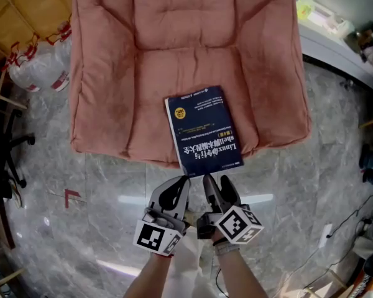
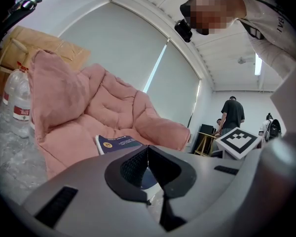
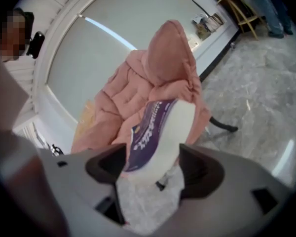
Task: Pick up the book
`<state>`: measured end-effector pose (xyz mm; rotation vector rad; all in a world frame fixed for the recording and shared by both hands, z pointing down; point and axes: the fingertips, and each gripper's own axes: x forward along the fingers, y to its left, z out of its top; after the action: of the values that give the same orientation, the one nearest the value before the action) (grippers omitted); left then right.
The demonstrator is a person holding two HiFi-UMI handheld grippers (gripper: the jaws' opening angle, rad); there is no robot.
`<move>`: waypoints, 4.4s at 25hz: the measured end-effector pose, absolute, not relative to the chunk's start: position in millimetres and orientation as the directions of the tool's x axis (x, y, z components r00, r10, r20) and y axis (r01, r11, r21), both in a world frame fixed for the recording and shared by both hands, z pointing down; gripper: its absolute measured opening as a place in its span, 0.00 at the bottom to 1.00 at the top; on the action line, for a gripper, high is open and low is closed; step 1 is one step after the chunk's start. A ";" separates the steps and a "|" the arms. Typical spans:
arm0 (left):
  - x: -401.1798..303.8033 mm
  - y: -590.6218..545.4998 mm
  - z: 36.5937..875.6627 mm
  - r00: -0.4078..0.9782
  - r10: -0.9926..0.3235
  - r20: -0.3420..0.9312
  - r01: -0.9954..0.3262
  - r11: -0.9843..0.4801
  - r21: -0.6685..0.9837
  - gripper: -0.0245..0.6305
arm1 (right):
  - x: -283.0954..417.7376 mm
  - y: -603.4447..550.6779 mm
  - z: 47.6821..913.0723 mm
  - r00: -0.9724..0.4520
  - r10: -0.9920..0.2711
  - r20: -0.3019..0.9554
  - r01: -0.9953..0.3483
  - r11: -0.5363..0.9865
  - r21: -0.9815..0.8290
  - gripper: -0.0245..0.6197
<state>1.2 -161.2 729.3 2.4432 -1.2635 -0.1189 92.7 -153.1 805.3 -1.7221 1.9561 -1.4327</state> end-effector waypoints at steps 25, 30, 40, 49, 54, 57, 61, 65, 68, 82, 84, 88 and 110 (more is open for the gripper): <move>-15.7 -164.3 753.2 0.580 -0.805 0.126 -0.781 -0.507 0.364 0.05 | 100.0 -191.0 855.4 -0.291 -0.861 0.416 -0.345 -0.311 -0.885 0.56; -20.9 -160.4 757.3 0.575 -0.808 0.133 -0.786 -0.498 0.367 0.05 | 98.7 -197.4 851.5 -0.300 -0.864 0.405 -0.361 -0.290 -0.886 0.41; -22.2 -169.3 743.9 0.562 -0.820 0.114 -0.789 -0.488 0.373 0.05 | 95.0 -195.0 835.8 -0.330 -0.863 0.382 -0.340 -0.269 -0.901 0.32; -25.7 -173.2 729.4 0.556 -0.825 0.104 -0.791 -0.487 0.371 0.05 | 92.7 -186.5 825.9 -0.328 -0.852 0.408 -0.333 -0.299 -0.894 0.32; -29.6 -168.3 726.0 0.555 -0.826 0.099 -0.792 -0.488 0.367 0.05 | 91.1 -175.6 823.9 -0.335 -0.856 0.395 -0.323 -0.289 -0.901 0.32; -30.7 -164.4 725.0 0.555 -0.825 0.104 -0.793 -0.487 0.367 0.05 | 92.1 -171.5 825.8 -0.343 -0.851 0.397 -0.324 -0.289 -0.901 0.32; -32.0 -165.0 724.8 0.554 -0.826 0.100 -0.793 -0.488 0.364 0.05 | 89.2 -178.9 829.0 -0.371 -0.841 0.394 -0.310 -0.288 -0.906 0.32; -32.8 -162.9 725.3 0.552 -0.828 0.096 -0.795 -0.488 0.360 0.05 | 86.0 -182.9 827.6 -0.383 -0.846 0.371 -0.310 -0.261 -0.914 0.32; -35.1 -161.5 725.9 0.549 -0.830 0.100 -0.797 -0.485 0.360 0.05 | 85.1 -183.8 827.9 -0.376 -0.851 0.367 -0.306 -0.260 -0.916 0.32; -45.8 -166.6 717.6 0.525 -0.846 0.092 -0.812 -0.465 0.353 0.05 | 87.1 -190.7 805.3 -0.400 -0.879 0.260 -0.209 -0.188 -0.960 0.31; -46.9 -167.8 715.9 0.524 -0.847 0.090 -0.812 -0.465 0.352 0.05 | 86.0 -190.9 800.8 -0.404 -0.883 0.240 -0.190 -0.175 -0.966 0.31; -47.7 -172.8 709.5 0.524 -0.847 0.083 -0.812 -0.468 0.350 0.05 | 87.2 -191.5 793.3 -0.415 -0.881 0.226 -0.183 -0.162 -0.970 0.31; -40.7 -198.6 663.1 0.514 -0.857 0.047 -0.812 -0.468 0.349 0.05 | 90.1 -187.4 734.9 -0.527 -0.837 0.150 -0.216 -0.039 -0.976 0.31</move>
<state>-40.7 -198.6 663.1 2.4327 -1.3910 -0.1921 90.1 -187.4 734.9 -1.1098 1.7366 -1.6045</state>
